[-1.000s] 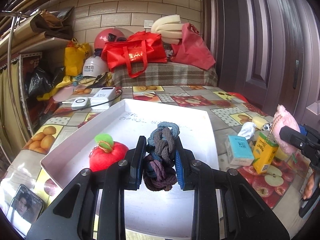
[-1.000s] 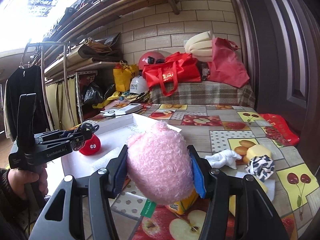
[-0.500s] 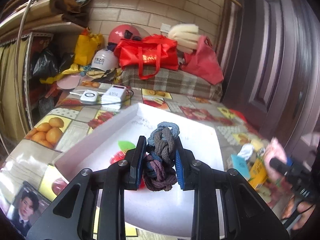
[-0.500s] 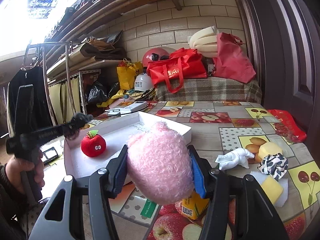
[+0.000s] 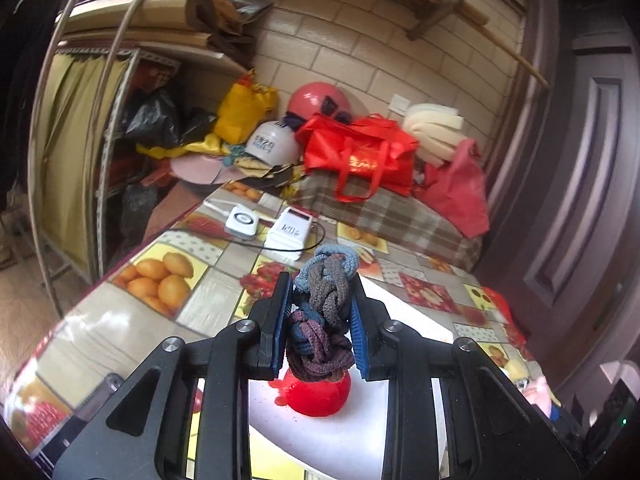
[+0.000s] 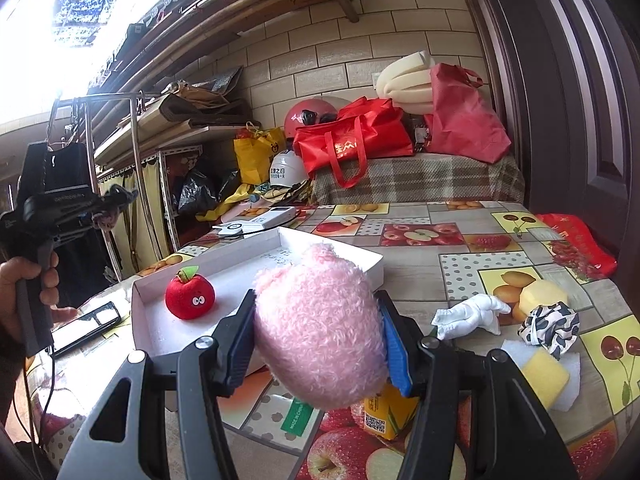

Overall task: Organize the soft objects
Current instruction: 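Carry the rope toy and pink ball into the box and release both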

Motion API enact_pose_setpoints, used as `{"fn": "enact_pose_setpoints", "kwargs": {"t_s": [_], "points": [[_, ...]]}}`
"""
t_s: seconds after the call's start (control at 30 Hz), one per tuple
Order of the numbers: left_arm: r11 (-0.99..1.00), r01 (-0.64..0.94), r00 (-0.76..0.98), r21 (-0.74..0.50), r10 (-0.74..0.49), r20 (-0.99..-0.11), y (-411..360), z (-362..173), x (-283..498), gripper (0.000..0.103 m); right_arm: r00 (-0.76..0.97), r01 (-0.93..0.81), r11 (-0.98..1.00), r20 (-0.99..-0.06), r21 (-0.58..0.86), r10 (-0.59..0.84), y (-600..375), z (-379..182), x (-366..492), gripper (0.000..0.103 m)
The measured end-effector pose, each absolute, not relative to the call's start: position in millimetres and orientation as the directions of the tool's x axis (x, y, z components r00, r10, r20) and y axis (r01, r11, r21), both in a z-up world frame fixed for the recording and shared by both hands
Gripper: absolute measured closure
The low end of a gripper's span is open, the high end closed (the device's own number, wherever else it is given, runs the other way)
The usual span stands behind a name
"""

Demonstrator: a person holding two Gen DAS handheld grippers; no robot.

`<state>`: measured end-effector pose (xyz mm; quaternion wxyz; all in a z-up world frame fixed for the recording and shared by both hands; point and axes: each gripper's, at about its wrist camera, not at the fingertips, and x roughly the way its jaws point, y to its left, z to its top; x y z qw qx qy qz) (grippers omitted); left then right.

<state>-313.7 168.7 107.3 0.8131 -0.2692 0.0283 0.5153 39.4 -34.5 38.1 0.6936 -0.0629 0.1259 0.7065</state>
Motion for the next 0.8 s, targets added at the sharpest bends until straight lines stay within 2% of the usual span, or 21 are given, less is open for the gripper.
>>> {"fn": "enact_pose_setpoints", "kwargs": {"t_s": [0.27, 0.43, 0.6, 0.8], "points": [[0.223, -0.913, 0.338, -0.342, 0.883, -0.326, 168.2, 65.0, -286.8, 0.077, -0.030, -0.995, -0.004, -0.270, 0.096, 0.962, -32.6, 37.3, 39.4, 0.047], [0.251, -0.947, 0.302, -0.198, 0.908, -0.290, 159.6, 48.6, -261.7, 0.077, -0.029, -0.996, -0.004, -0.274, 0.093, 0.961, -32.4, 36.6, 39.7, 0.047], [0.288, -0.947, 0.320, -0.143, 0.890, -0.324, 163.2, 44.6, -240.9, 0.077, -0.028, -0.997, -0.005, -0.282, 0.083, 0.959, -30.8, 35.5, 37.9, 0.047], [0.301, -0.953, 0.273, 0.030, 0.899, -0.344, 149.1, 43.1, -243.4, 0.077, -0.031, -0.996, -0.007, -0.275, 0.089, 0.961, -31.5, 35.5, 38.2, 0.047]]}}
